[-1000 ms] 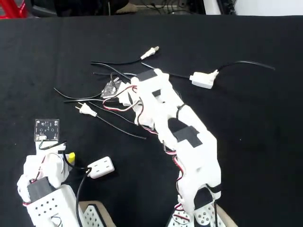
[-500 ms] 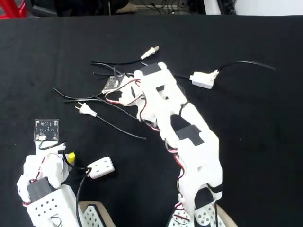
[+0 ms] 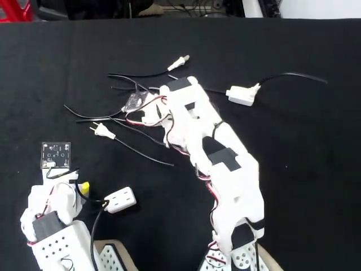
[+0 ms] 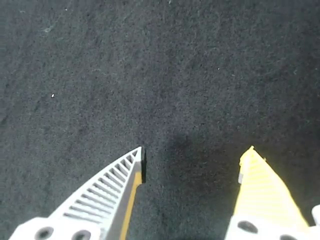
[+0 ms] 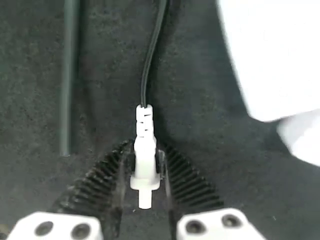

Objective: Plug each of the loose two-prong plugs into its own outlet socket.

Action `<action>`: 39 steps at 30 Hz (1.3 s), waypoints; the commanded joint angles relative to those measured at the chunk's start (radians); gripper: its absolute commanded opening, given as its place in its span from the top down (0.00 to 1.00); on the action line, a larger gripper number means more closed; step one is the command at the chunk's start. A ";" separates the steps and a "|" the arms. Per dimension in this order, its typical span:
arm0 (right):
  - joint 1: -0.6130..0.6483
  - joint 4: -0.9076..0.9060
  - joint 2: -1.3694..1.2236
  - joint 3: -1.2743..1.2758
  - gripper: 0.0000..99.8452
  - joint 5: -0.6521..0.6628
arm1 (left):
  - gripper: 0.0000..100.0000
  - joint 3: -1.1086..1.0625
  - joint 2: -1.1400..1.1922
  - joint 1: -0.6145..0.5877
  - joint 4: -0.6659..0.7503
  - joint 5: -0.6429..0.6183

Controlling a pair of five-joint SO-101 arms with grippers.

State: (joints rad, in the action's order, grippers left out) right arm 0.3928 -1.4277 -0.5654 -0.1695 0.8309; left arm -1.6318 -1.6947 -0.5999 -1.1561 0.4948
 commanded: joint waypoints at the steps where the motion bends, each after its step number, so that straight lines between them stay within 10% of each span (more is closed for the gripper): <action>1: -0.021 0.068 0.143 0.061 0.99 -0.063 | 0.70 0.002 -0.005 0.005 0.023 0.011; 15: 0.097 0.629 1.144 0.947 0.99 -0.290 | 0.70 0.018 -0.005 0.125 0.035 -0.005; 20: 0.252 0.723 1.380 1.135 0.99 -0.328 | 0.70 0.070 -0.005 0.229 0.170 -0.201; 26: 0.347 0.738 1.474 1.173 0.99 -0.397 | 0.70 0.090 -0.005 0.397 0.404 -0.499; 39: 0.400 0.836 1.457 1.244 0.99 -0.433 | 0.71 0.202 -0.005 0.763 0.442 -0.582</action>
State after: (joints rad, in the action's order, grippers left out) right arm 0.7687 -0.6160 0.8815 1.0748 0.4058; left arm -1.5397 -1.6932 0.0690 -0.7342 -0.0284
